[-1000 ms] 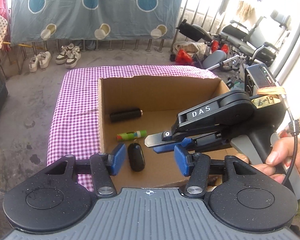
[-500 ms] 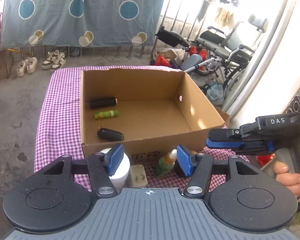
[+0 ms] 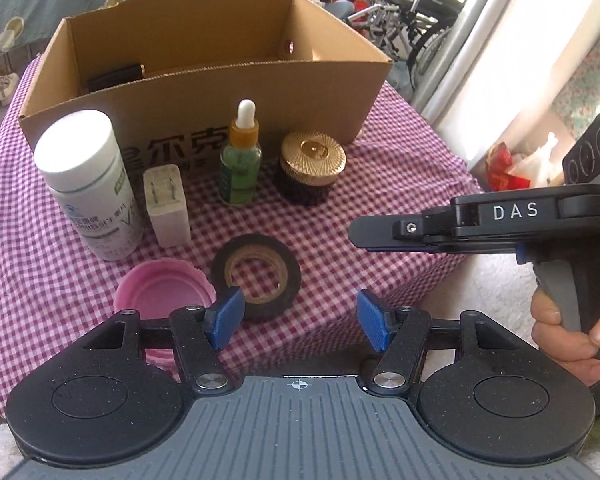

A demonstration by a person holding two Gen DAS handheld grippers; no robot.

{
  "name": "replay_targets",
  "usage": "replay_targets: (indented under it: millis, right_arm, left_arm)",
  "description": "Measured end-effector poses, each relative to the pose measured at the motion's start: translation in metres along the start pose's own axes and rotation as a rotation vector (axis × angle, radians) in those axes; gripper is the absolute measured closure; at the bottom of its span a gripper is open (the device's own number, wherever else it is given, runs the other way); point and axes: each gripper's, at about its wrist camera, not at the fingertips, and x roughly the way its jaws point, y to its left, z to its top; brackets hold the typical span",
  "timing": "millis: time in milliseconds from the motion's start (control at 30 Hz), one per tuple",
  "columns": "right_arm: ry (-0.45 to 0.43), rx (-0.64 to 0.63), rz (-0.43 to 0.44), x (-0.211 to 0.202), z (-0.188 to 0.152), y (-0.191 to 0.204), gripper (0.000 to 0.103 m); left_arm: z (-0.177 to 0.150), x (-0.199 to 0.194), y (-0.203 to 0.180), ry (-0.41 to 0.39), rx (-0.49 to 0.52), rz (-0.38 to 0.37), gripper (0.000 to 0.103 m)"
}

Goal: Organize rigid objects
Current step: 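Move both grippers down to the black electrical tape roll on the cloth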

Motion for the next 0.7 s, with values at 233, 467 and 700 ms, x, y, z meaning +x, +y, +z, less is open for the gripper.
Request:
replay_targets:
  millis: [233, 467, 700]
  right_arm:
    - [0.029, -0.098, -0.046, 0.023, -0.004, 0.015, 0.081]
    - [0.049, -0.093, -0.057, 0.037, -0.001, 0.011, 0.081]
    - [0.064, -0.079, -0.065, 0.049, 0.001, 0.006, 0.081]
  left_arm:
    - [-0.016, 0.019, -0.021, 0.053, 0.048, 0.011, 0.041]
    - [-0.022, 0.033, -0.019, 0.094, 0.042, 0.044, 0.041]
    - [-0.020, 0.038, -0.012, 0.105, 0.010, 0.048, 0.041]
